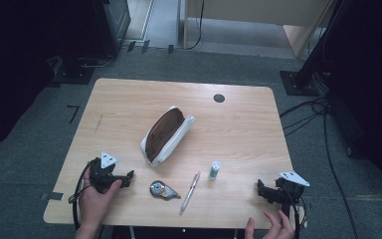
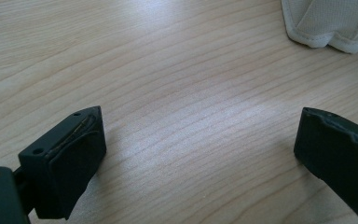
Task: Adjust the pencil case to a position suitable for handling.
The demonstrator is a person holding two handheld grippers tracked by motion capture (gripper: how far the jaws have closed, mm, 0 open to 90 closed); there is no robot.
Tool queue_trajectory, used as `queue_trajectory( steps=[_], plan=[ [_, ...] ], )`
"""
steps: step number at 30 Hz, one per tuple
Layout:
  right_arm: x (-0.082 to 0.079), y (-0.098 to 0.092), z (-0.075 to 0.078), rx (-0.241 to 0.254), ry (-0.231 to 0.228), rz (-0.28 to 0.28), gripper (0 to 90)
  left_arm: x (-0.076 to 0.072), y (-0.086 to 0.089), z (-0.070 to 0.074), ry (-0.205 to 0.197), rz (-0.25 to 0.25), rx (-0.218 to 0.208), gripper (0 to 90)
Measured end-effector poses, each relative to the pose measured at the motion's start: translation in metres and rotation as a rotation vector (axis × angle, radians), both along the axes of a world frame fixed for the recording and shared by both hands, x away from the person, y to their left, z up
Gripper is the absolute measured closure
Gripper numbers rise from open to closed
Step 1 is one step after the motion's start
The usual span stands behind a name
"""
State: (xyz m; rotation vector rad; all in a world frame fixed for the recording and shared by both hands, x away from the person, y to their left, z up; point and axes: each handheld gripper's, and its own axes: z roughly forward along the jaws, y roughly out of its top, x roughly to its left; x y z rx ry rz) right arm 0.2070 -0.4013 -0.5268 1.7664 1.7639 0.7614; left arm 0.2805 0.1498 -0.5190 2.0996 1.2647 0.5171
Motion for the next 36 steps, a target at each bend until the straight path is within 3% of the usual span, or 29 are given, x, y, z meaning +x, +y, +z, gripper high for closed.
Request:
queue_trajectory(
  steps=[15,18,20,24,27,33,36],
  plan=[
    [0.0,0.0,0.0,0.0,0.0,0.0,0.0,-0.001,-0.001,0.0,0.0,0.011,0.001,2.3],
    [0.0,0.0,0.0,0.0,0.0,0.0,0.0,-0.002,0.0,0.003,0.008,0.04,0.004,4.9],
    [0.0,0.0,0.0,-0.001,0.001,0.002,0.0,-0.004,0.002,0.005,0.001,0.059,-0.023,15.3],
    [0.0,0.0,0.0,0.0,0.0,0.0,0.0,-0.004,0.005,0.01,0.014,0.044,-0.119,15.0],
    [0.0,0.0,0.0,0.0,0.0,0.001,0.0,-0.005,0.005,0.014,0.012,0.031,-0.161,15.0],
    [0.0,0.0,0.0,0.0,0.0,0.0,0.0,-0.007,0.0,0.028,-0.011,-0.001,-0.187,15.3],
    [0.0,0.0,0.0,0.0,0.0,0.0,0.0,-0.007,-0.001,0.037,-0.024,-0.014,-0.219,15.9]
  ],
)
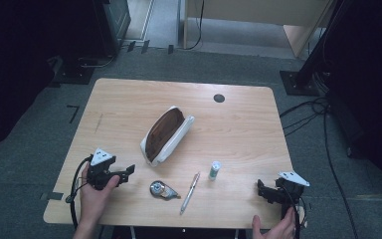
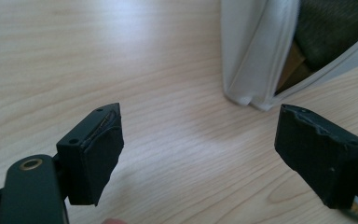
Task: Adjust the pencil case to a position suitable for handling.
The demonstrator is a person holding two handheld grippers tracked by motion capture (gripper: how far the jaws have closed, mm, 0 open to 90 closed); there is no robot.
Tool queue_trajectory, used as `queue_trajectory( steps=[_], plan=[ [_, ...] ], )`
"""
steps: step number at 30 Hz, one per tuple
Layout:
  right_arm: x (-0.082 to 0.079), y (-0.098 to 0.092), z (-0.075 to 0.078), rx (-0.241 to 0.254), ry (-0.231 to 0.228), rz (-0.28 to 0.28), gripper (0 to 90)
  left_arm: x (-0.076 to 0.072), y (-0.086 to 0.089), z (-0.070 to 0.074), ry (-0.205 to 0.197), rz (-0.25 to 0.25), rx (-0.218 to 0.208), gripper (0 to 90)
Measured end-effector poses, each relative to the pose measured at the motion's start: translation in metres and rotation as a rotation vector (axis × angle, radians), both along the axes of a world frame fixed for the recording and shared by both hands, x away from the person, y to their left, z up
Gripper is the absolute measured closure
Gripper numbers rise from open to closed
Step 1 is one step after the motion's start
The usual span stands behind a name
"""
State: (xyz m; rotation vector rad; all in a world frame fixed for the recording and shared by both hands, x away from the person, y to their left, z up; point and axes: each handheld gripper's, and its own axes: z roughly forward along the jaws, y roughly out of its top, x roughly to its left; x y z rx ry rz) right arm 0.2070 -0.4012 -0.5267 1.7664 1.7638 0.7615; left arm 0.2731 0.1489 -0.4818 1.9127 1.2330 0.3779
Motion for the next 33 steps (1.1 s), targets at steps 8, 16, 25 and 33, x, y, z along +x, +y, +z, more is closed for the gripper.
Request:
queue_trajectory(
  steps=[8,16,25,33],
  plan=[
    [0.0,0.0,0.0,0.0,0.0,0.0,0.0,0.004,-0.008,0.014,-0.018,-0.043,-0.03,16.5],
    [0.0,0.0,0.0,0.0,0.0,0.0,0.0,0.009,-0.02,0.024,-0.033,-0.067,-0.027,17.0],
    [0.0,0.0,0.0,-0.001,0.0,0.001,0.0,0.017,-0.036,0.032,-0.045,-0.083,-0.03,21.2],
    [0.0,0.0,0.0,0.0,0.0,0.001,0.0,0.025,-0.046,0.034,-0.044,-0.087,-0.034,25.1]
  ],
)
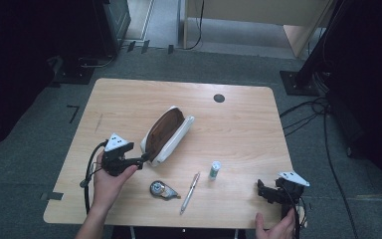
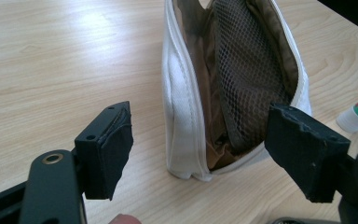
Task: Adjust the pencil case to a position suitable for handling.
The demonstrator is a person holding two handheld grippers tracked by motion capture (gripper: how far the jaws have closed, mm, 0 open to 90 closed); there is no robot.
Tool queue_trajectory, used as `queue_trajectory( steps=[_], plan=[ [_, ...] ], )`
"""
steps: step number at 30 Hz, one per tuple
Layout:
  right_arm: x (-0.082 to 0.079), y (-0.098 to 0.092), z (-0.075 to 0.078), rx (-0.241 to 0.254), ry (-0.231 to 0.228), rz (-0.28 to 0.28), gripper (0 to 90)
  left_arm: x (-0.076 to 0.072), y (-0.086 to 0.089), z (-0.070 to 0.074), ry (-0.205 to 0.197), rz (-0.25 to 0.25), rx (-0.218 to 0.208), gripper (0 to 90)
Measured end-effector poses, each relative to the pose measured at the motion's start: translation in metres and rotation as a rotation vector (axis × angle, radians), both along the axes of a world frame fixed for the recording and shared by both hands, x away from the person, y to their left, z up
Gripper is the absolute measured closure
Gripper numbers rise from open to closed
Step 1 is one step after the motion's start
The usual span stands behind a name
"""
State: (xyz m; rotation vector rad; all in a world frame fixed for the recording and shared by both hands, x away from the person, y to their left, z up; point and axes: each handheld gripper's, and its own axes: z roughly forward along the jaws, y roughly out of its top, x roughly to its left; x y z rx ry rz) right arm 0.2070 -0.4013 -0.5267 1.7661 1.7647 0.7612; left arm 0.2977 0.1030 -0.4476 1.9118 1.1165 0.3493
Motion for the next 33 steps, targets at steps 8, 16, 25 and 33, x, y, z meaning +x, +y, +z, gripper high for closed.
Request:
queue_trajectory(
  steps=[8,16,25,33],
  plan=[
    [0.0,0.0,0.0,-0.001,0.0,0.001,0.0,0.014,-0.007,-0.005,0.023,0.032,0.016,33.9],
    [0.0,0.0,0.0,0.0,0.0,0.0,0.0,0.023,-0.011,-0.01,0.053,0.027,0.016,46.6],
    [0.0,0.0,0.0,0.001,-0.002,0.0,0.0,0.03,-0.016,-0.011,0.064,0.066,0.013,72.0],
    [0.0,0.0,0.0,0.0,-0.002,0.001,0.0,0.034,-0.012,-0.009,0.034,0.077,-0.023,81.6]
  ],
)
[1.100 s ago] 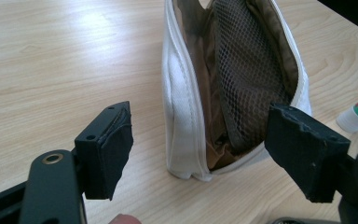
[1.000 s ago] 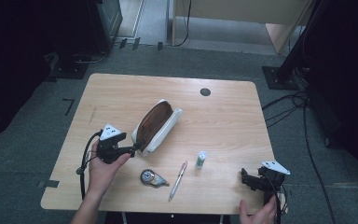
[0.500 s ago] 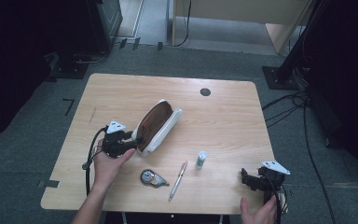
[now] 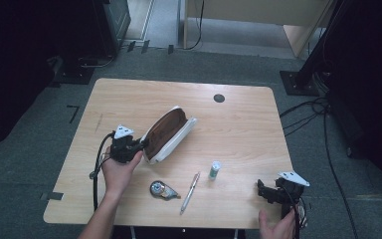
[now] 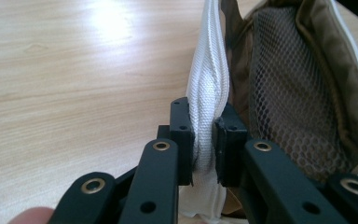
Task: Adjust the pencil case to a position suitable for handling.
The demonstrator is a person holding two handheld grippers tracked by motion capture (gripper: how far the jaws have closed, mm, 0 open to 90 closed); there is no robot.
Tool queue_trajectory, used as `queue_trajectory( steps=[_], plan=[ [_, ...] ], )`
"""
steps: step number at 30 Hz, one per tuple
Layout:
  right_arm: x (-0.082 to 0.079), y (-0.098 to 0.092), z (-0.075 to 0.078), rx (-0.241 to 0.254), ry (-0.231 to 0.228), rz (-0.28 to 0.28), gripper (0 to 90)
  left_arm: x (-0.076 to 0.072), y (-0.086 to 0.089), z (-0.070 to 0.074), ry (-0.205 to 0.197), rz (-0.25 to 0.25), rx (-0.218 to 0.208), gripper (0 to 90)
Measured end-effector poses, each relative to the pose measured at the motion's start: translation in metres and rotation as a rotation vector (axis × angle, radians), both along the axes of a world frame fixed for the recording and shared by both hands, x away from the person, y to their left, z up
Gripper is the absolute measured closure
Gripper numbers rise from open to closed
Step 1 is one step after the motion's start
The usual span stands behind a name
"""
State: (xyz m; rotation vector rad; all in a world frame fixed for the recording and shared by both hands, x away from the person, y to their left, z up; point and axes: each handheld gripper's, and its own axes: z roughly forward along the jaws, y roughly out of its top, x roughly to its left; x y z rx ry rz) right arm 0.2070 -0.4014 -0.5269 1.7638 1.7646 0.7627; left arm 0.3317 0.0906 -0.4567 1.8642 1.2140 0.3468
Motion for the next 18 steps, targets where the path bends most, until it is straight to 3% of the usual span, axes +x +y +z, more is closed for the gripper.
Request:
queue_trajectory(
  steps=[9,18],
  plan=[
    [0.0,0.0,0.0,-0.001,0.001,0.001,0.0,0.004,-0.002,0.01,-0.025,-0.022,-0.03,83.6],
    [0.0,0.0,0.0,-0.001,0.001,0.001,0.0,0.007,-0.022,0.012,-0.05,-0.051,-0.078,83.9]
  ],
)
